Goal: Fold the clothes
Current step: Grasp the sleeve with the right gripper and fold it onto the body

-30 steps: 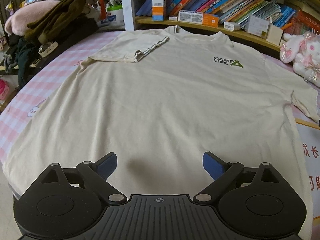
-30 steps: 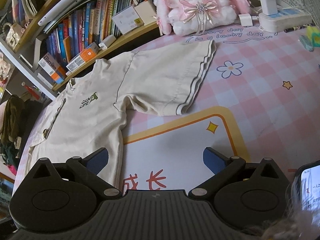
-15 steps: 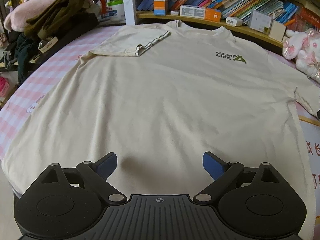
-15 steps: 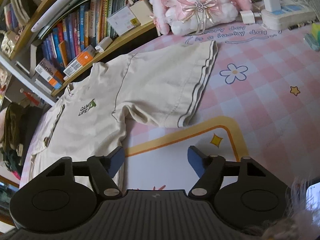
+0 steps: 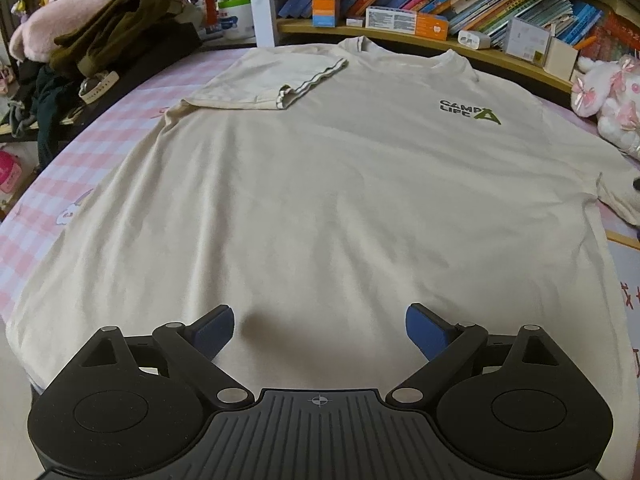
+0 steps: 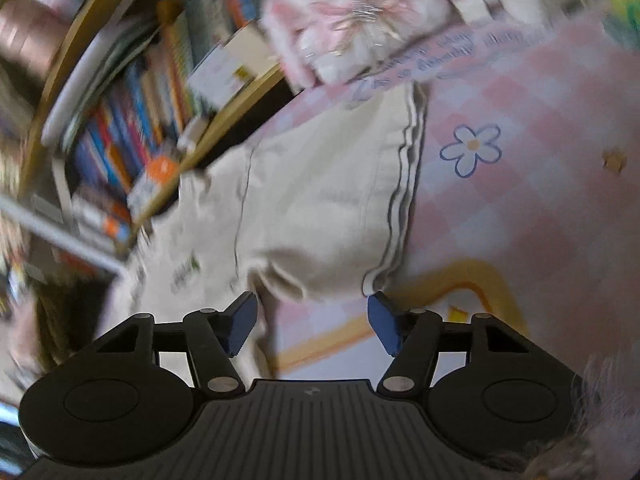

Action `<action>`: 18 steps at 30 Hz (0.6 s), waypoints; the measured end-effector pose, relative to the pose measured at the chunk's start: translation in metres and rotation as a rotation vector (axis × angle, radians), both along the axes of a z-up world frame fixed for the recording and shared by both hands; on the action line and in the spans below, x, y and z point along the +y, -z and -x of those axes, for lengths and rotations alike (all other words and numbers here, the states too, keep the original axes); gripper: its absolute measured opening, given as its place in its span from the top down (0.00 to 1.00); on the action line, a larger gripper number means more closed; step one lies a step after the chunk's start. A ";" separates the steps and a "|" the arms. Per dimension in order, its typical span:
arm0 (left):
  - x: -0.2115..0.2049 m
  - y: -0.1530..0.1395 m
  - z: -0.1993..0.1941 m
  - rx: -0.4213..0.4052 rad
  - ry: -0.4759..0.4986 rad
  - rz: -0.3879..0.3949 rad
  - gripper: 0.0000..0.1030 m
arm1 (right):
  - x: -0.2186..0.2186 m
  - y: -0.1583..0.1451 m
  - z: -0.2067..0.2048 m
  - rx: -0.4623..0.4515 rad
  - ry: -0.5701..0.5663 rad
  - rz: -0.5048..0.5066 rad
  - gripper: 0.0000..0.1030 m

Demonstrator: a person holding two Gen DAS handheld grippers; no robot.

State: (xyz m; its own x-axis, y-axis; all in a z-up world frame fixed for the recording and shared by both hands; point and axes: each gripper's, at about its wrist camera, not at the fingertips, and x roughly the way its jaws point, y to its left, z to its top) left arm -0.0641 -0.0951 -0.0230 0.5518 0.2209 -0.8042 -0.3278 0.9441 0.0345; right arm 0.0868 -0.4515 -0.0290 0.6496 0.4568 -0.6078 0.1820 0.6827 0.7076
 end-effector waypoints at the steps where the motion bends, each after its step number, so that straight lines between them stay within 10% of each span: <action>1: 0.000 -0.001 0.000 0.000 0.000 -0.002 0.08 | -0.004 0.004 -0.003 0.014 0.034 -0.057 0.42; 9: 0.007 -0.003 0.003 -0.008 -0.017 -0.005 0.08 | -0.020 0.019 -0.004 0.092 0.277 -0.246 0.64; 13: 0.011 -0.002 0.005 -0.013 -0.015 0.000 0.08 | -0.017 0.013 -0.006 0.109 0.281 -0.158 0.89; 18: 0.021 -0.004 0.008 -0.040 -0.001 0.010 0.08 | 0.003 -0.018 -0.019 -0.007 0.225 0.068 0.92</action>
